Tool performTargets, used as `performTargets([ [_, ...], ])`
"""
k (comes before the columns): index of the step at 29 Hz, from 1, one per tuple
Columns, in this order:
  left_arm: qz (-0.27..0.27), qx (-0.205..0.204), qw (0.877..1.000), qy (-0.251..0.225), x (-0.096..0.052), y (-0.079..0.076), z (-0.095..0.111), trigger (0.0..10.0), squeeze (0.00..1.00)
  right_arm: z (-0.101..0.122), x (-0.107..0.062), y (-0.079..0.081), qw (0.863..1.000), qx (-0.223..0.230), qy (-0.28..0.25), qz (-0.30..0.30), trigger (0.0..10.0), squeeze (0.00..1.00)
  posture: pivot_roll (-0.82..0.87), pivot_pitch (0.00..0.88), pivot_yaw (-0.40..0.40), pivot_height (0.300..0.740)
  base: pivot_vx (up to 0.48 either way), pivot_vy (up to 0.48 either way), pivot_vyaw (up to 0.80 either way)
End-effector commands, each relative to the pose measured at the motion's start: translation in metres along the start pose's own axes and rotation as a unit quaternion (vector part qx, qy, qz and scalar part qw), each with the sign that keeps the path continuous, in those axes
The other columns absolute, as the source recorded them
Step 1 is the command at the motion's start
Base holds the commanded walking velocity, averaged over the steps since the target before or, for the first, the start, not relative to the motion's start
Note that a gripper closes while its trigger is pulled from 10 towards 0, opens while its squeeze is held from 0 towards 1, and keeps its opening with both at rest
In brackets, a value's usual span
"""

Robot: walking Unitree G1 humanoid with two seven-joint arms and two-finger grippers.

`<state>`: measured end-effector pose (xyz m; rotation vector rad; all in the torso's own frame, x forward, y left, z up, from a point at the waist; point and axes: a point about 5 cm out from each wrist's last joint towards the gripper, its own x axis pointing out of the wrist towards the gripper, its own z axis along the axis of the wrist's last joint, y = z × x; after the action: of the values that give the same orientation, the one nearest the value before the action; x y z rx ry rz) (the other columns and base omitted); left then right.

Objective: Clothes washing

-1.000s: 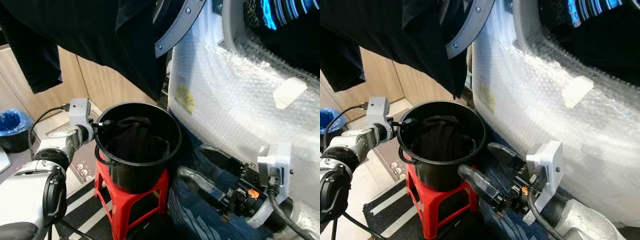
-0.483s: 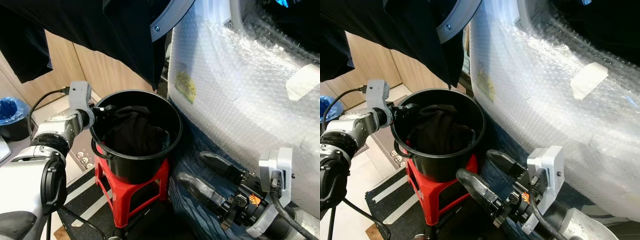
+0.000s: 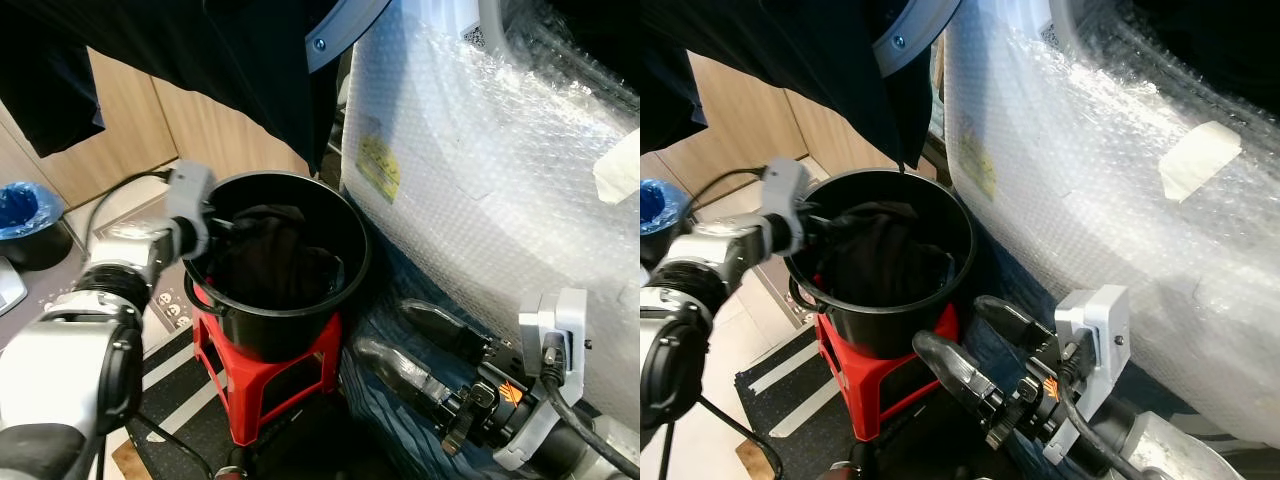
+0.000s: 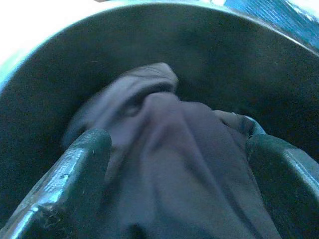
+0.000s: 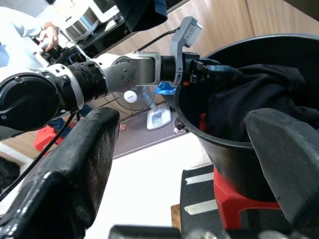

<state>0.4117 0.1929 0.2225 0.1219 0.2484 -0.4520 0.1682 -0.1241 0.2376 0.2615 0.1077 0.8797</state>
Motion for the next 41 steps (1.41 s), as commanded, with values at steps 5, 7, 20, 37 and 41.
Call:
performTargets([
  [5, -0.022, 0.0, 1.0, 0.015, -0.001, -0.002, -0.003, 10.0, 0.0, 0.001, -0.001, 0.008, 1.0, -0.003, 0.0, 0.011, 10.0, 0.0, -0.16, 0.396, -0.068, 0.74, 0.0, 0.0, 0.0],
  [7, -0.021, -0.028, 0.999, 0.03, -0.002, -0.001, -0.011, 10.0, 0.0, 0.002, -0.001, 0.009, 1.0, -0.003, -0.001, 0.009, 10.0, 0.0, -0.17, 0.4, -0.069, 0.74, 0.0, 0.0, 0.0],
  [20, -0.048, -0.091, 0.992, 0.073, -0.006, 0.0, -0.022, 10.0, 0.0, 0.007, -0.007, 0.016, 1.0, 0.001, 0.0, 0.005, 10.0, 0.0, -0.19, 0.435, -0.08, 0.74, 0.0, 0.0, 0.0],
  [37, -0.019, -0.105, 0.991, 0.083, -0.017, 0.015, -0.025, 10.0, 0.0, 0.013, -0.011, 0.027, 0.999, 0.037, 0.012, 0.015, 10.0, 0.0, -0.19, 0.523, -0.093, 0.74, 0.0, 0.0, 0.0],
  [41, -0.013, -0.105, 0.991, 0.084, -0.019, 0.018, -0.026, 10.0, 0.0, 0.015, -0.011, 0.029, 0.999, 0.043, 0.016, 0.017, 10.0, 0.0, -0.19, 0.538, -0.098, 0.74, 0.0, 0.0, 0.0],
])
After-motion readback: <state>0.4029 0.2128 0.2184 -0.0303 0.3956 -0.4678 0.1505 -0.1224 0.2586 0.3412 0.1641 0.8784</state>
